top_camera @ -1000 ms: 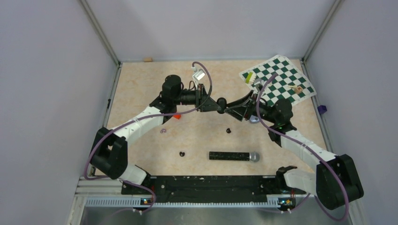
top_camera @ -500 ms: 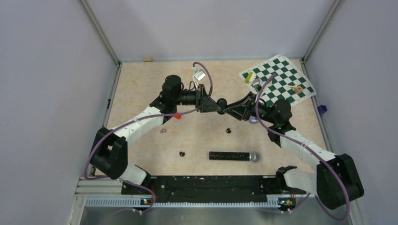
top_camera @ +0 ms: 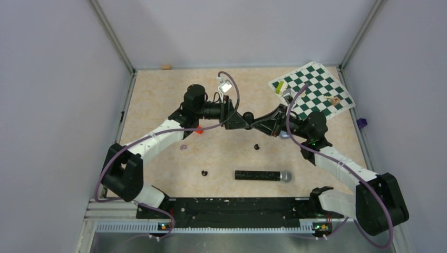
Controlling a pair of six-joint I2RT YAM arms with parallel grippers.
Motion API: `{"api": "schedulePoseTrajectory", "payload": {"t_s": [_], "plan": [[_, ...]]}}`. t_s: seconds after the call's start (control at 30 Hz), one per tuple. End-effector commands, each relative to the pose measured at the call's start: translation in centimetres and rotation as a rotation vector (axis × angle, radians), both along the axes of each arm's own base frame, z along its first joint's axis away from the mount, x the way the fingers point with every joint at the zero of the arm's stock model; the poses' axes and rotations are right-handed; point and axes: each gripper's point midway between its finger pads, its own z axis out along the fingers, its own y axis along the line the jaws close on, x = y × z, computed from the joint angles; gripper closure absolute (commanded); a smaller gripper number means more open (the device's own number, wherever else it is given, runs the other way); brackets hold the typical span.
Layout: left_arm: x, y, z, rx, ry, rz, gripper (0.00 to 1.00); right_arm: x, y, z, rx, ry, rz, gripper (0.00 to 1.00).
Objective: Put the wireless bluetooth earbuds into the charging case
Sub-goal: Open the charging case.
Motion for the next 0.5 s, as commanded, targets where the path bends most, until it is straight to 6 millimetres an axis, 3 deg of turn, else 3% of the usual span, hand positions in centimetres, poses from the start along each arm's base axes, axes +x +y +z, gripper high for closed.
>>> {"api": "schedulePoseTrajectory", "payload": {"t_s": [0.0, 0.17, 0.27, 0.37, 0.47], "plan": [[0.4, 0.0, 1.1, 0.013, -0.082, 0.002, 0.33, -0.5, 0.3, 2.7, 0.006, -0.111, 0.03, 0.96], [0.1, 0.8, 1.0, 0.098, -0.196, -0.039, 0.22, -0.4, 0.5, 1.9, -0.069, -0.098, 0.054, 0.99], [-1.4, 1.7, 1.2, 0.143, -0.283, -0.136, 0.18, -0.3, 0.4, 1.1, -0.144, -0.089, 0.075, 1.0], [-2.8, 2.5, 1.5, 0.154, -0.358, -0.232, 0.01, -1.0, 0.3, 0.8, -0.18, -0.085, 0.106, 1.0], [-3.7, 2.9, 1.6, 0.152, -0.384, -0.281, 0.01, -1.7, 0.0, 1.0, -0.185, -0.129, 0.109, 1.0]]}}
